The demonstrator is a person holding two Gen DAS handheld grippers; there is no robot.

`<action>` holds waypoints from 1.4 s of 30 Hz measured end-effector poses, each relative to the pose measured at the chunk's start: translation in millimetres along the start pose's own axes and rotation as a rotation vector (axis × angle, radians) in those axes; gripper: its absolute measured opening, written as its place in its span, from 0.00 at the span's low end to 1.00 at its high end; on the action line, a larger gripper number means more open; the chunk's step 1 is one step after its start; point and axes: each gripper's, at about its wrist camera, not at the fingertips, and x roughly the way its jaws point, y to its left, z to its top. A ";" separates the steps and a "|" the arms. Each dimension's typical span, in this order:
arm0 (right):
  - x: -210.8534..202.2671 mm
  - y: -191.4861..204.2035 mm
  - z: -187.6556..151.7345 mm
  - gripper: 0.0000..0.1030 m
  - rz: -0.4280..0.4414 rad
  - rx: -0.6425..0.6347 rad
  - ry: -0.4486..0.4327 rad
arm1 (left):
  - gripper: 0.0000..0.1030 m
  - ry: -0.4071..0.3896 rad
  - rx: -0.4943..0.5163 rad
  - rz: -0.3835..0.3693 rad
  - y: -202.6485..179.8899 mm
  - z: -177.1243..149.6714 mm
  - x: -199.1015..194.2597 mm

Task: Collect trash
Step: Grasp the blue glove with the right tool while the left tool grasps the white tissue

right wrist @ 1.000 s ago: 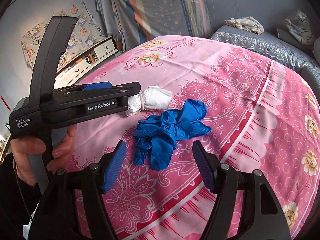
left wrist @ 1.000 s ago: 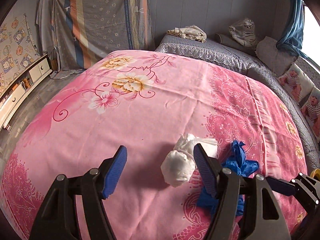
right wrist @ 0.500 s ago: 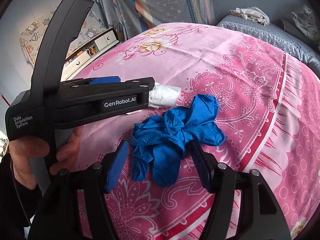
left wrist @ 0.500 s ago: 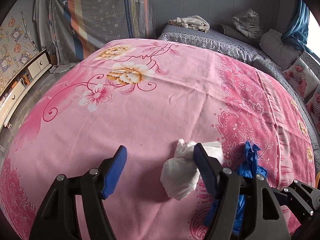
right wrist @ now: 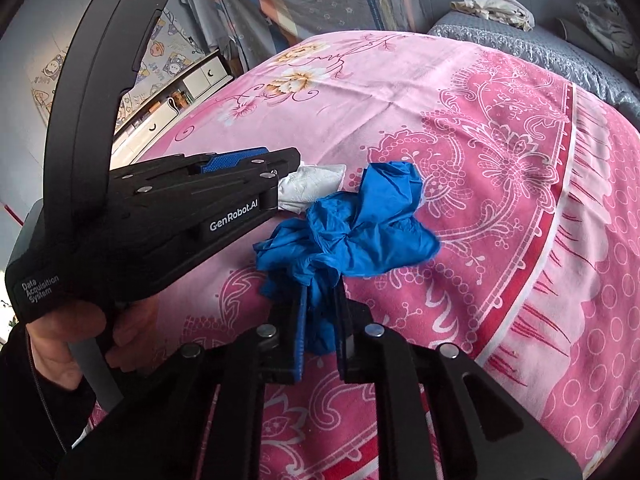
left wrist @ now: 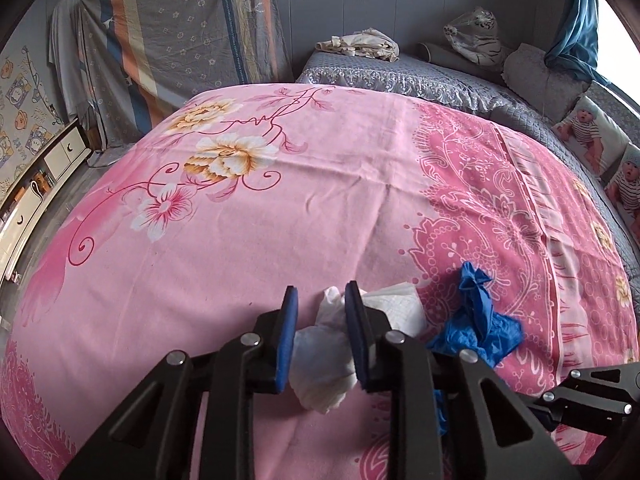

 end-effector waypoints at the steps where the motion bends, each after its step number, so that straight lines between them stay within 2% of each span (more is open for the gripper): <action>1: -1.0 -0.2 -0.1 0.06 0.000 0.003 -0.001 | 0.21 -0.001 -0.008 -0.005 1.8 0.1 -0.2; 2: -1.9 -0.5 -0.4 0.05 0.000 0.007 -0.001 | 0.20 -0.002 -0.019 -0.015 4.6 -0.1 -0.5; 4: -4.8 -1.6 -0.6 0.05 0.004 0.020 -0.001 | 0.07 -0.009 -0.032 0.000 8.9 0.2 -1.4; 7: -14.2 -3.4 -1.7 0.04 0.001 0.031 -0.013 | 0.05 -0.011 -0.039 -0.003 13.8 -0.4 -1.6; 9: -21.7 -5.2 -2.8 0.04 -0.007 0.040 -0.021 | 0.00 -0.019 -0.033 0.007 13.8 -1.2 -2.6; 18: -68.2 -28.5 -13.1 0.04 -0.005 0.116 -0.075 | 0.00 -0.057 -0.026 -0.037 14.3 -4.2 -17.5; 30: -114.9 -40.7 -24.7 0.04 0.019 0.152 -0.157 | 0.00 -0.039 0.148 -0.132 -9.6 -20.3 -42.1; 32: -118.9 -39.7 -25.5 0.04 0.018 0.147 -0.165 | 0.01 -0.039 0.198 -0.134 -15.7 -22.9 -46.8; 34: -121.8 -38.7 -26.4 0.04 0.020 0.147 -0.173 | 0.17 -0.033 0.232 -0.134 -20.9 -24.5 -48.3; 37: -125.1 -37.1 -27.0 0.04 0.022 0.143 -0.181 | 0.32 -0.026 0.273 -0.139 -29.3 -27.1 -50.0; 40: -128.3 -36.3 -27.7 0.04 0.024 0.141 -0.186 | 0.35 -0.017 0.323 -0.094 -39.6 -28.3 -45.2; 42: -131.0 -35.8 -28.6 0.04 0.025 0.141 -0.190 | 0.35 -0.003 0.312 -0.083 -40.1 -24.9 -39.5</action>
